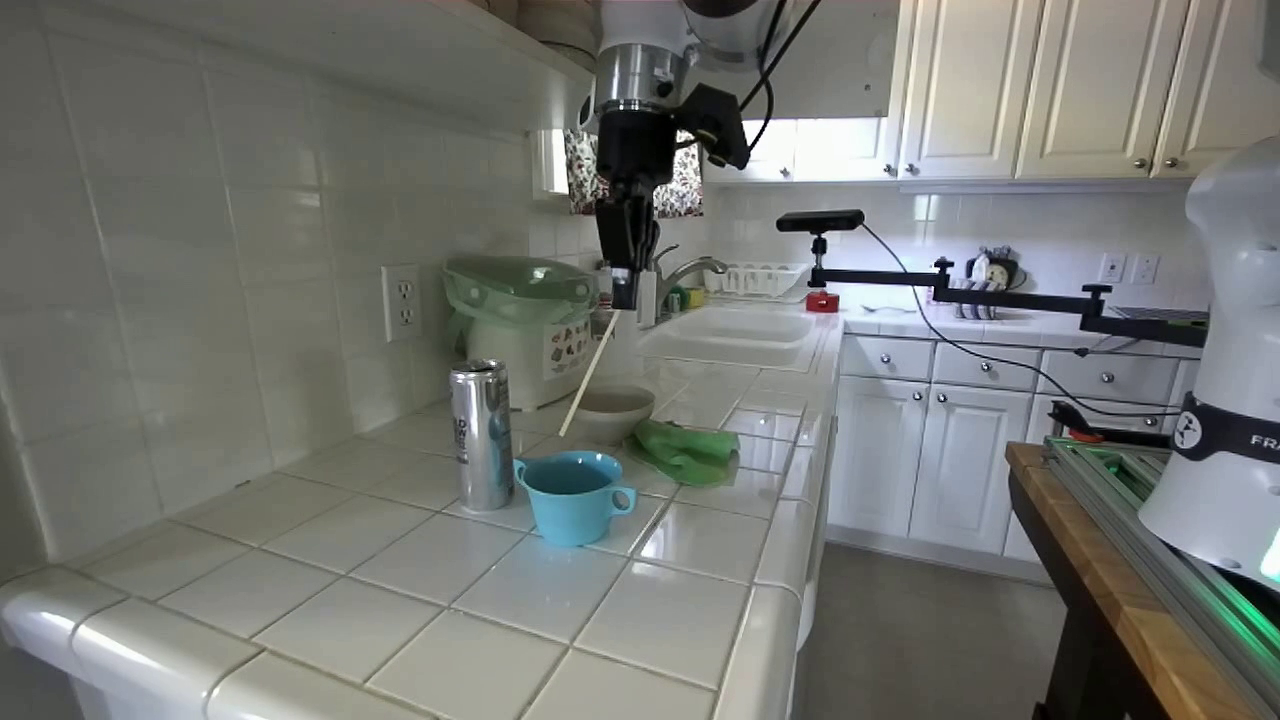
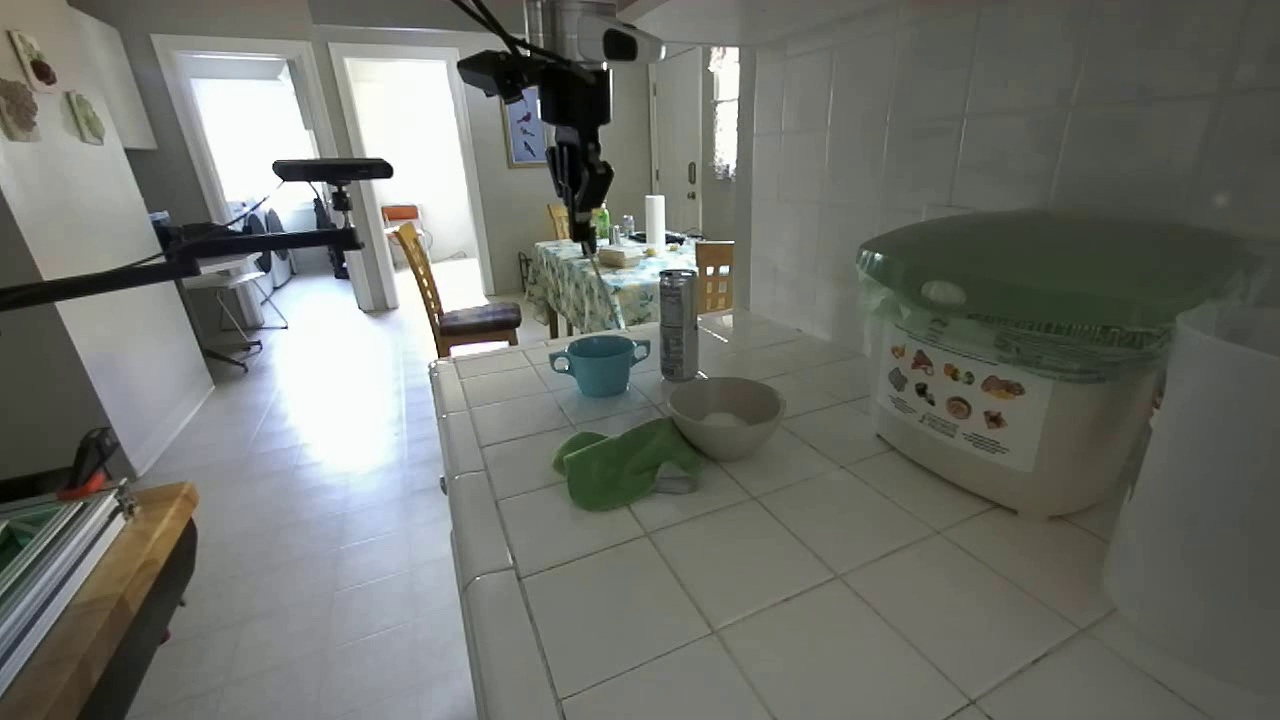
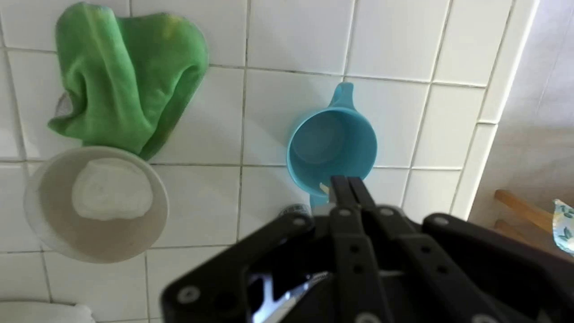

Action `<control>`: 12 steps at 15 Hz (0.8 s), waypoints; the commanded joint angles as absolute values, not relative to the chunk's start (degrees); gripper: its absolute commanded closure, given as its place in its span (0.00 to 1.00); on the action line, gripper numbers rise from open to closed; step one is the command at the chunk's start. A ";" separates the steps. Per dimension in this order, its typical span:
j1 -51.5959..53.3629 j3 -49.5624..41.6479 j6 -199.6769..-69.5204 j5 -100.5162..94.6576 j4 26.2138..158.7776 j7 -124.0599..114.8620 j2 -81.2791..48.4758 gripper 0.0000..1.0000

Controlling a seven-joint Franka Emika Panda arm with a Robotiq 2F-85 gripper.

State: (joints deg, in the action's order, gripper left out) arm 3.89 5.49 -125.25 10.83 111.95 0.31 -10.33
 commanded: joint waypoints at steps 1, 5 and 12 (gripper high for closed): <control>3.39 5.88 -125.02 13.06 111.23 3.92 -11.53 0.99; 2.50 5.89 -125.01 15.13 111.48 6.41 -13.07 0.99; 0.36 6.30 -124.51 19.88 111.43 12.13 -16.10 0.99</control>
